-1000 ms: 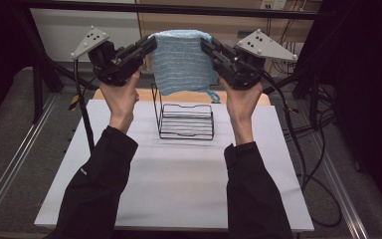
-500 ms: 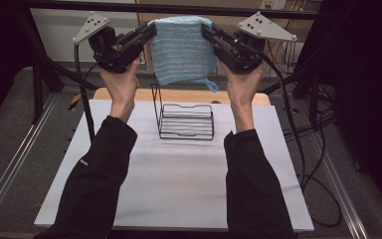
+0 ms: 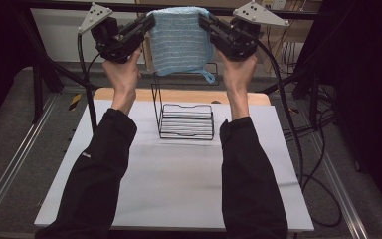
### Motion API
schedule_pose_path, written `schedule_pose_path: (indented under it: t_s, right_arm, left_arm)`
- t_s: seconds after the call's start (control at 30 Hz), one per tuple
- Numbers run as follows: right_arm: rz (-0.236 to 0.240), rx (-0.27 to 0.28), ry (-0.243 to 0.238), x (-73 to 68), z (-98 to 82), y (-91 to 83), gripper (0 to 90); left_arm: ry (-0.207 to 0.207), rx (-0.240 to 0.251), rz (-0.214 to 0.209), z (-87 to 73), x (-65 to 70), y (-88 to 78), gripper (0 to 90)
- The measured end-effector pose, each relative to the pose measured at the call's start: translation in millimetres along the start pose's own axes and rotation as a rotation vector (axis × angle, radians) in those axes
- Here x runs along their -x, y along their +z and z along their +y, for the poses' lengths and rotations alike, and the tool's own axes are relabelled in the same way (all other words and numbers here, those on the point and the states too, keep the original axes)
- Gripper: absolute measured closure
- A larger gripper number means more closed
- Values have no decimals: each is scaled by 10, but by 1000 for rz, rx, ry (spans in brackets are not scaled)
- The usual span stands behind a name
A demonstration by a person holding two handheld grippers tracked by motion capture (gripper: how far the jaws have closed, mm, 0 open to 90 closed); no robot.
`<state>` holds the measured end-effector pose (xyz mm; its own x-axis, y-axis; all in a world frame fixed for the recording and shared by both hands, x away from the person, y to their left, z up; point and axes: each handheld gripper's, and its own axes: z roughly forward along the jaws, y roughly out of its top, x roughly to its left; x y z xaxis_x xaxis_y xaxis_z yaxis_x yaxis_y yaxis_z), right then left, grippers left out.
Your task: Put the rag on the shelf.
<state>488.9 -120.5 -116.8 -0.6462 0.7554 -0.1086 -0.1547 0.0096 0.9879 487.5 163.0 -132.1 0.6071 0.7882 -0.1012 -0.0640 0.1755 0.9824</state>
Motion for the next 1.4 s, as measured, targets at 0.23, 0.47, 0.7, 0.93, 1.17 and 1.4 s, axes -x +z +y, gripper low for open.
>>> schedule_pose_path:
  t_s: [0.23, 0.47, 0.7, 0.93, 1.17, 1.4]
  right_arm:
    - [5, -11, 0, 26, -63, 91, 817]
    - [4, -25, 8, 62, -180, 137, 817]
    - [-8, -52, 18, 96, -292, 152, 816]
    - [-15, -69, 36, 138, -457, 146, 817]
    - [-14, -86, 36, 149, -580, 118, 817]
    - [-17, -104, 51, 175, -736, 67, 816]
  left_arm:
    - [-13, -7, 9, -61, -100, 72, 820]
    - [-7, -34, 19, -150, -151, 129, 819]
    - [2, -86, 19, -248, -184, 193, 818]
    - [29, -112, 22, -337, -175, 226, 817]
    - [12, -133, 6, -479, -208, 241, 817]
    - [26, -171, 0, -603, -200, 261, 817]
